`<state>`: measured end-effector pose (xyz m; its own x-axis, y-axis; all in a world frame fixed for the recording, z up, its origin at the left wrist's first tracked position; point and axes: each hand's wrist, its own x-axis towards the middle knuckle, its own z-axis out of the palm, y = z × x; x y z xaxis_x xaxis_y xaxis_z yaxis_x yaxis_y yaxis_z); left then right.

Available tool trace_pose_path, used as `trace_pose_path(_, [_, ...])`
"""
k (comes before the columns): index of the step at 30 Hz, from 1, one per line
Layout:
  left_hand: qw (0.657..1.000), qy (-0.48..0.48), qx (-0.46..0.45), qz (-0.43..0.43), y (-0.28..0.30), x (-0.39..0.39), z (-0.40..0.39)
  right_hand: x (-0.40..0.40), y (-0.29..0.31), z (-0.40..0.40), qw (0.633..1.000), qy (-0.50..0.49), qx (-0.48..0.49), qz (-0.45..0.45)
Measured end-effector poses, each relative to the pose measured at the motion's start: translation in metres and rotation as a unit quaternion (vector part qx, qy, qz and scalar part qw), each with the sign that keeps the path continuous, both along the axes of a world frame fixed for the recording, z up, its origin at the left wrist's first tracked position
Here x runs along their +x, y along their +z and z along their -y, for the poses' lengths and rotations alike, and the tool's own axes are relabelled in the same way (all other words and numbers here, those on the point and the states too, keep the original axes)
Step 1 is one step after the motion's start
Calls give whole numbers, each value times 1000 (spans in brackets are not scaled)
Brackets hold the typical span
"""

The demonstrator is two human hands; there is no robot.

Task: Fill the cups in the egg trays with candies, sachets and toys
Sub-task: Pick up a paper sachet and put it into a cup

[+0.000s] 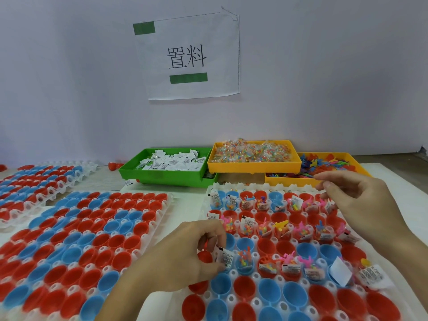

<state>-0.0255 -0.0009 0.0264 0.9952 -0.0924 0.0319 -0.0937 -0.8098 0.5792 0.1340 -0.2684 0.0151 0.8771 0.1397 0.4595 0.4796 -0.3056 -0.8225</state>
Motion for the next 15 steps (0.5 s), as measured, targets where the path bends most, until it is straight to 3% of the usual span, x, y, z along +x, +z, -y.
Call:
trace_pose_path(10, [998,1,-41,53,8,-2,6,2,-1,0,1000,0,5,-3])
trace_pose_path(15, [998,6,-44,34,8,-3,2,1,0,0,1000,-1,4,-4])
